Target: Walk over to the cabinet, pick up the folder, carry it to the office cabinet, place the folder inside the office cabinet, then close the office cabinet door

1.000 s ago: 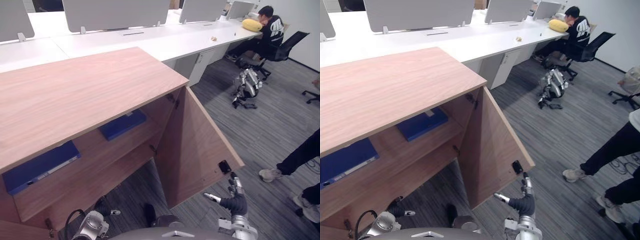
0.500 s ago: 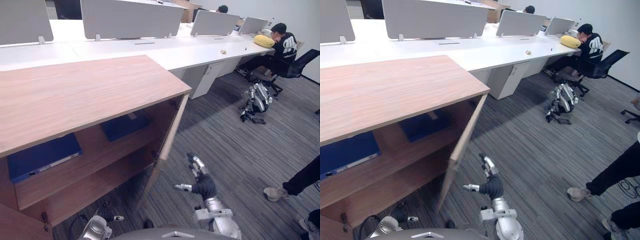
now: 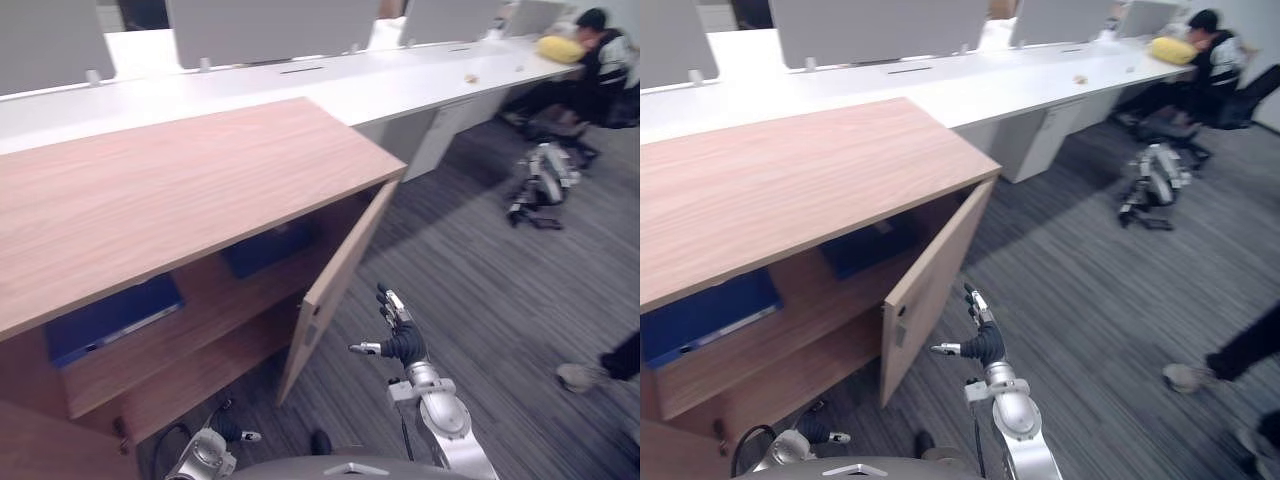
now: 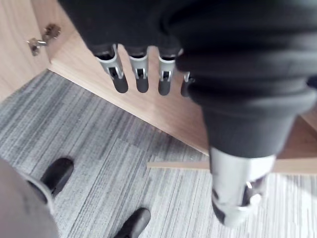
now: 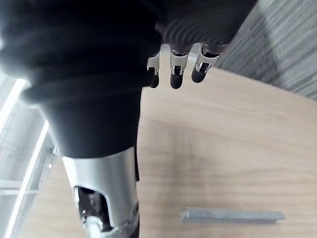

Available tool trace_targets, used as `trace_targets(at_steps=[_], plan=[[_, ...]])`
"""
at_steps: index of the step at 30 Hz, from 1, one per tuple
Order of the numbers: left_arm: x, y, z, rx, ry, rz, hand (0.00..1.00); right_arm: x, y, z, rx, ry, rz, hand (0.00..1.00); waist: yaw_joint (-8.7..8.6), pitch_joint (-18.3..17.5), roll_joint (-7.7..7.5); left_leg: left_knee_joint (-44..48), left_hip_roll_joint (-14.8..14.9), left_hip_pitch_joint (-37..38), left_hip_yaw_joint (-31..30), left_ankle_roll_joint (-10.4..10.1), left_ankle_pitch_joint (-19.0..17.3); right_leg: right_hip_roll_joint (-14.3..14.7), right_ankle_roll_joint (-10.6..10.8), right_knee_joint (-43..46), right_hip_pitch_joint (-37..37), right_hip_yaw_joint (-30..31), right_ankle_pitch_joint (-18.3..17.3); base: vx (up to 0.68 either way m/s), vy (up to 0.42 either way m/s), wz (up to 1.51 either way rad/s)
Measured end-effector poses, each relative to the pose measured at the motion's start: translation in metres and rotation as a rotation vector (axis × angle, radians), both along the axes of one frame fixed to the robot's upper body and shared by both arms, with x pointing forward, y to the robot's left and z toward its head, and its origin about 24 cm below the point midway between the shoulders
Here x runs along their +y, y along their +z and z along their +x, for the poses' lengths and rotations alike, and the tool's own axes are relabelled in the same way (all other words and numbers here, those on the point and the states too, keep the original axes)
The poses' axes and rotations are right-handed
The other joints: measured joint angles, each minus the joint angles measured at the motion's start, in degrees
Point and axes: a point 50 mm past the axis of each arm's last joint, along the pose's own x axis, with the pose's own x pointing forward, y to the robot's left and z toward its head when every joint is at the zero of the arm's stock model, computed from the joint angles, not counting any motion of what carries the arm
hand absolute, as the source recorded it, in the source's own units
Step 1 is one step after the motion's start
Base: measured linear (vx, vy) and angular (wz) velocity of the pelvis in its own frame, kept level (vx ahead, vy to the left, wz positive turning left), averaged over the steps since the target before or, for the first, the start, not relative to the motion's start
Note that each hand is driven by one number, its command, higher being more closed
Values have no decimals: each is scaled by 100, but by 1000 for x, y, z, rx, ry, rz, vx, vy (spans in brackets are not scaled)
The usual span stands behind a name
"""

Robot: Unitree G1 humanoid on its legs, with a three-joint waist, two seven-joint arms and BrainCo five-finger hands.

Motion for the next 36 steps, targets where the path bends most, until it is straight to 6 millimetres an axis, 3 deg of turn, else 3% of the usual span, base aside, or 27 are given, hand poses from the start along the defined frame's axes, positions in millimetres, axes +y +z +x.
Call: trace_targets(at_steps=[3, 15, 24, 30, 36], plan=[[5, 1, 0, -7, 47, -6, 0, -6, -6, 16, 17, -40, -8, 0, 115, -12, 162, 2, -54, -222, -349, 39, 22, -86, 30, -109, 9, -305, 13, 77, 23, 54], [16, 2, 0, -19, 180, -30, 0, -14, -13, 44, 58, -80, -50, 0, 314, 30, 195, 2, -42, -456, -975, 92, 149, -124, 28, -183, 105, -860, -8, 8, -22, 27], [15, 3, 1, -33, 212, -41, 0, -17, -11, 54, 49, -93, -83, 0, 326, 100, 263, -5, -51, -620, -1316, 90, 288, -171, 80, -123, 123, -1166, -138, -64, -31, 20], [15, 4, 1, -51, 236, -47, 0, -18, -25, 39, 103, -122, -67, 0, 325, 110, 264, -5, -57, -644, -1479, 82, 300, -176, 120, -176, 185, -1334, -144, 18, -11, 15], [16, 3, -3, -56, 318, -60, 0, -29, -67, 3, 293, -193, -94, 0, 316, 115, 258, -4, -59, -587, -1516, 77, 298, -167, 114, -274, 340, -1420, -151, 19, -6, 8]])
